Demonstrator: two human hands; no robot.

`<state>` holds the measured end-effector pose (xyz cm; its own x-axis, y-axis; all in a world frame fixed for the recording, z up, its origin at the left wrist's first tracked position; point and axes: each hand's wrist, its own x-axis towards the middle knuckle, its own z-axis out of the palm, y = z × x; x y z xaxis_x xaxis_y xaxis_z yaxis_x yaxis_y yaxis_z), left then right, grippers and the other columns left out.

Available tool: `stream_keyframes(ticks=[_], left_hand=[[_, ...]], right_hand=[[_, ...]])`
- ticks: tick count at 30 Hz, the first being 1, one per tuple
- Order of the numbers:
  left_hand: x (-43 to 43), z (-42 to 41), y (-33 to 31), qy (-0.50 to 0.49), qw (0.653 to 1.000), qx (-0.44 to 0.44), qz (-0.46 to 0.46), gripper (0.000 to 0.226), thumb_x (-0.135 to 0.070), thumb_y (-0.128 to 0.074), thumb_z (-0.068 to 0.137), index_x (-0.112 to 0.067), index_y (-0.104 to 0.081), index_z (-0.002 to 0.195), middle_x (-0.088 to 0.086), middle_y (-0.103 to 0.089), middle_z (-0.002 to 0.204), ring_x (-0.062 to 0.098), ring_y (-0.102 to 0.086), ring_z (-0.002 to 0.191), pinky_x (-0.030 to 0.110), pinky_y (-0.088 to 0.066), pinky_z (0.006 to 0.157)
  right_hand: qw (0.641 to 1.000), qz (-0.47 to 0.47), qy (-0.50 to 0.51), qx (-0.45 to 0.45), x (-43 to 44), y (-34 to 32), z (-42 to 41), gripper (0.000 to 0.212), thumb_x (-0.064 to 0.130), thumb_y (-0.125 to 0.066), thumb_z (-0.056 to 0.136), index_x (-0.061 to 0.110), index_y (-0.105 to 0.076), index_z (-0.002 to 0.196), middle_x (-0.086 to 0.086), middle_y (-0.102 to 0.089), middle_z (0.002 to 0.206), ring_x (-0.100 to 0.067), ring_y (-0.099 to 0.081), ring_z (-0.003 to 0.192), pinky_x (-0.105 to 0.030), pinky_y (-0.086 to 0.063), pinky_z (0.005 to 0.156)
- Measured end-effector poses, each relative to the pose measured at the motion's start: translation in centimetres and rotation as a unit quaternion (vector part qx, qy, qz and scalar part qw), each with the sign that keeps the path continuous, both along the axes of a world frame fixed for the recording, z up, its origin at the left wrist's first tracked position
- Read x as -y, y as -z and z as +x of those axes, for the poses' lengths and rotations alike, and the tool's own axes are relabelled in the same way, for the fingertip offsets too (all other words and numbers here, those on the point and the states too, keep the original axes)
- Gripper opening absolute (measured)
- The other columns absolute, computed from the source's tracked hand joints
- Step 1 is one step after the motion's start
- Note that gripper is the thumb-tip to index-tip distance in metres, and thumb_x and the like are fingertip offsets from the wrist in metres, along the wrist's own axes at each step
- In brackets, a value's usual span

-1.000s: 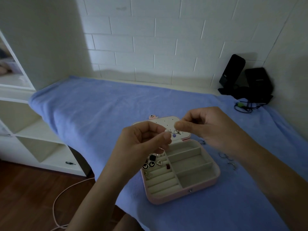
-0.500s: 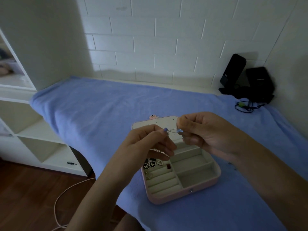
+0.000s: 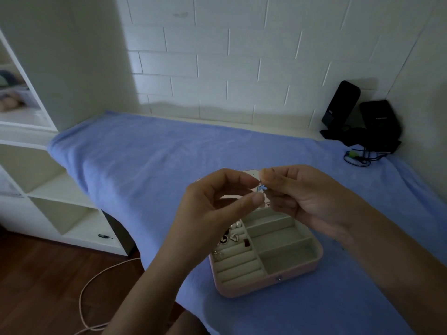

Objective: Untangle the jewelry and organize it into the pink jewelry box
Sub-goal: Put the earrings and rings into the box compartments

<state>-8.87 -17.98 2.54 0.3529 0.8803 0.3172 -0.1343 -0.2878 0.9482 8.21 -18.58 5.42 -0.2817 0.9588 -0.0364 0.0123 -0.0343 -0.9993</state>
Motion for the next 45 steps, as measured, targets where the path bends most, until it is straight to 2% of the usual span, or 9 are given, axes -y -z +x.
stream_keyframes(ticks=[4,9,12,14,18,23,33,38,45], left_hand=[[0.2,0.2,0.1,0.001,1.0,-0.014,-0.004,0.015,-0.027,-0.073,0.067,-0.013,-0.071,0.073,0.005,-0.072,0.073,0.019,-0.068,0.072,0.027,-0.053,0.07],[0.2,0.1,0.3,0.083,0.992,0.045,-0.087,0.009,-0.015,-0.065,0.079,-0.009,-0.07,0.074,0.007,-0.07,0.072,0.018,-0.067,0.074,0.028,-0.056,0.074],[0.0,0.1,0.3,0.078,0.987,0.069,-0.12,0.012,-0.016,-0.06,0.077,-0.013,-0.07,0.07,0.009,-0.068,0.071,0.019,-0.067,0.073,0.023,-0.053,0.067],[-0.2,0.1,0.5,0.039,0.993,0.048,-0.102,0.003,-0.012,-0.069,0.076,-0.01,-0.068,0.075,0.009,-0.069,0.073,0.016,-0.067,0.072,0.02,-0.052,0.066],[-0.2,-0.2,1.2,-0.058,0.998,0.0,0.013,0.018,-0.018,-0.078,0.069,-0.02,-0.067,0.085,-0.002,-0.07,0.089,0.014,-0.068,0.088,0.024,-0.054,0.076],[0.0,-0.3,1.1,-0.109,0.987,-0.058,0.1,0.014,-0.016,-0.079,0.072,-0.02,-0.068,0.081,-0.007,-0.072,0.081,0.009,-0.069,0.081,0.021,-0.053,0.078],[0.2,-0.2,0.9,-0.092,0.992,-0.05,0.076,0.012,-0.028,-0.07,0.072,-0.019,-0.069,0.08,-0.005,-0.071,0.076,0.008,-0.066,0.073,0.017,-0.05,0.068],[0.4,-0.3,1.2,-0.115,0.978,-0.079,0.157,0.021,-0.021,-0.079,0.073,-0.022,-0.066,0.089,-0.01,-0.068,0.087,0.01,-0.065,0.087,0.017,-0.05,0.078],[0.8,-0.3,0.8,-0.161,0.963,-0.065,0.208,0.014,-0.027,-0.074,0.072,-0.031,-0.064,0.081,-0.015,-0.068,0.08,0.004,-0.065,0.075,0.011,-0.047,0.07]], right_hand=[[0.999,-0.046,-0.02,-0.019,0.2,0.0,-0.4,0.029,0.041,-0.064,0.071,0.02,-0.063,0.05,0.006,-0.039,0.05,-0.005,-0.028,0.045,-0.021,-0.026,0.055],[0.991,-0.109,-0.049,-0.064,-0.1,0.7,-0.5,0.032,0.044,-0.063,0.066,0.013,-0.066,0.057,0.002,-0.052,0.048,-0.007,-0.034,0.046,-0.03,-0.032,0.074],[0.988,-0.12,-0.027,-0.092,0.0,0.9,-0.8,0.036,0.042,-0.064,0.065,0.007,-0.056,0.065,0.001,-0.044,0.051,-0.005,-0.032,0.042,-0.018,-0.039,0.055],[0.991,-0.096,-0.005,-0.09,0.0,1.1,-1.1,0.035,0.041,-0.065,0.065,0.007,-0.054,0.065,0.002,-0.038,0.053,-0.004,-0.031,0.041,-0.015,-0.031,0.045],[0.998,0.011,0.055,0.008,0.3,0.8,-1.6,0.028,0.044,-0.061,0.07,0.024,-0.066,0.051,0.012,-0.036,0.048,-0.006,-0.025,0.044,-0.018,-0.024,0.048],[0.993,0.06,0.077,0.068,0.6,0.7,-1.9,0.03,0.038,-0.057,0.077,0.027,-0.066,0.051,0.013,-0.038,0.041,-0.008,-0.023,0.045,-0.018,-0.02,0.045],[0.993,-0.097,-0.008,-0.068,0.1,1.2,-1.2,0.026,0.036,-0.066,0.067,0.011,-0.067,0.063,0.003,-0.03,0.056,-0.003,-0.027,0.04,-0.015,-0.025,0.042],[0.993,-0.092,0.018,-0.073,0.1,1.1,-1.4,0.025,0.035,-0.063,0.069,0.018,-0.064,0.05,0.004,-0.029,0.053,-0.003,-0.026,0.04,-0.017,-0.023,0.044],[0.985,-0.131,0.008,-0.11,0.4,1.0,-1.6,0.026,0.034,-0.068,0.063,0.011,-0.057,0.058,0.005,-0.032,0.049,-0.003,-0.027,0.037,-0.015,-0.025,0.04]])
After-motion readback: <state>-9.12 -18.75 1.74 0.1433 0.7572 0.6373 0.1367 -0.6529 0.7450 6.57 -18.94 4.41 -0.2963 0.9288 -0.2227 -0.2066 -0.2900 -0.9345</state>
